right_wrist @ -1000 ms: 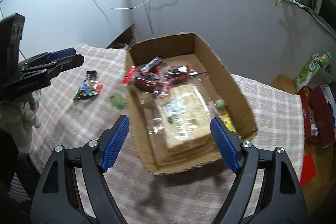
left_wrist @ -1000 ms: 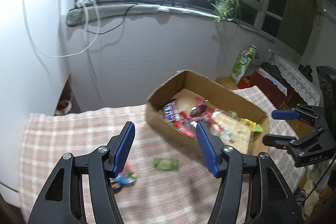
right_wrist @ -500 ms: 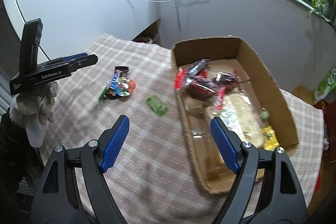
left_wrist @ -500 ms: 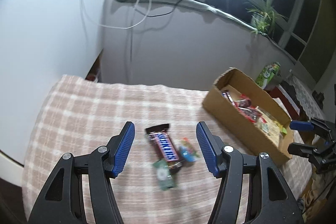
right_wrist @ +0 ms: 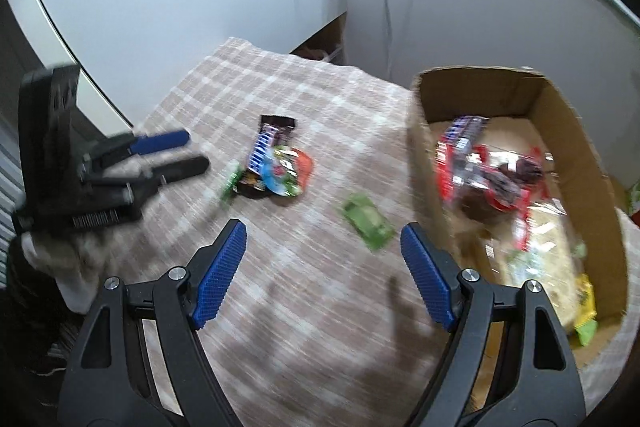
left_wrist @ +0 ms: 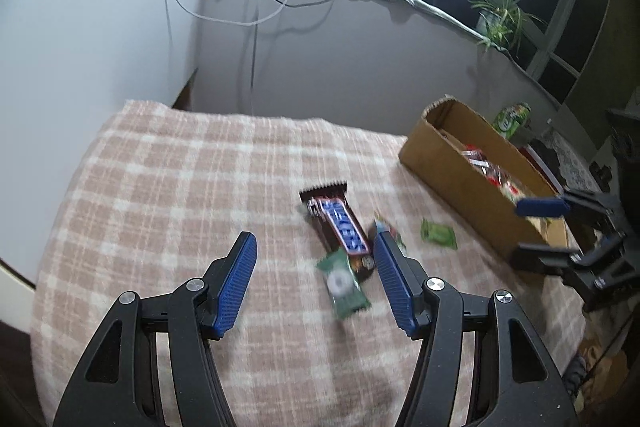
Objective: Organize snacks
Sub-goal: 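Grasp the green candy with the left gripper while the right grasps the jelly cup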
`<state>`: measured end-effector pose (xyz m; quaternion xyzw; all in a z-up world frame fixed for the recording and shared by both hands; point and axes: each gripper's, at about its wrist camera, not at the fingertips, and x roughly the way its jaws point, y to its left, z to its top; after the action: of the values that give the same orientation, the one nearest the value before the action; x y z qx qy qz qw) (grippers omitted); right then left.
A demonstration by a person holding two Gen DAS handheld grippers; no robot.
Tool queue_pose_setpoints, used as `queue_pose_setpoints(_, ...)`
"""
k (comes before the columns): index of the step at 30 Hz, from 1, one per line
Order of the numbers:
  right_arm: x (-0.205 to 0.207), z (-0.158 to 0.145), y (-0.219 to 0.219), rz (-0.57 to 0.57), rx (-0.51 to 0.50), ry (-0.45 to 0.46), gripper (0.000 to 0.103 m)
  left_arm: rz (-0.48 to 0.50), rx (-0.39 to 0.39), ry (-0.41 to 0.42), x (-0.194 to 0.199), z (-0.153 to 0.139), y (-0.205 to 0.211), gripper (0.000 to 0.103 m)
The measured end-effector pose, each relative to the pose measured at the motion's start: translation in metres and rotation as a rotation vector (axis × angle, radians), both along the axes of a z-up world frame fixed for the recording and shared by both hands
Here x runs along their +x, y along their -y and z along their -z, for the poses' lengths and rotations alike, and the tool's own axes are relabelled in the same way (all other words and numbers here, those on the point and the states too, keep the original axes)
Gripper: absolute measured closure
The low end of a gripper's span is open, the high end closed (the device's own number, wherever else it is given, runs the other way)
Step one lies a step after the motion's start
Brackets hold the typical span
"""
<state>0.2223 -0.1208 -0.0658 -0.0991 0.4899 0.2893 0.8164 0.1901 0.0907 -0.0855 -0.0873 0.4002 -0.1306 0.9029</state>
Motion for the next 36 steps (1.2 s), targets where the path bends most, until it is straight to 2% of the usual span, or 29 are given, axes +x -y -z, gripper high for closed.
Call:
queue_pose_setpoints(9,0.043,0.022,-0.030,0.049,0.106,-0.166,0.021,0.067,0.007,-0.036,-0.007,0.015,0.012,0.042)
queue_pose_setpoints(17,0.068,0.055,-0.049,0.086,0.118,-0.261,0.038,0.095,0.019,-0.051,-0.006,0.022,0.020,0.042)
queue_pose_setpoints(25,0.074,0.067,-0.054,0.101,0.122,-0.288,0.053,0.095,0.016,-0.072,0.001,0.031,0.021,0.043)
queue_pose_setpoints(30,0.074,0.067,-0.053,0.103,0.128,-0.290,0.063,0.095,0.037,-0.078,0.006,0.035,0.025,0.056)
queue_pose_setpoints(31,0.074,0.067,-0.051,0.103,0.129,-0.291,0.063,0.098,0.041,-0.078,0.007,0.035,0.026,0.062)
queue_pose_setpoints(36,0.072,0.066,-0.049,0.105,0.132,-0.287,0.065,0.094,0.039,-0.084,0.011,0.039,0.025,0.078)
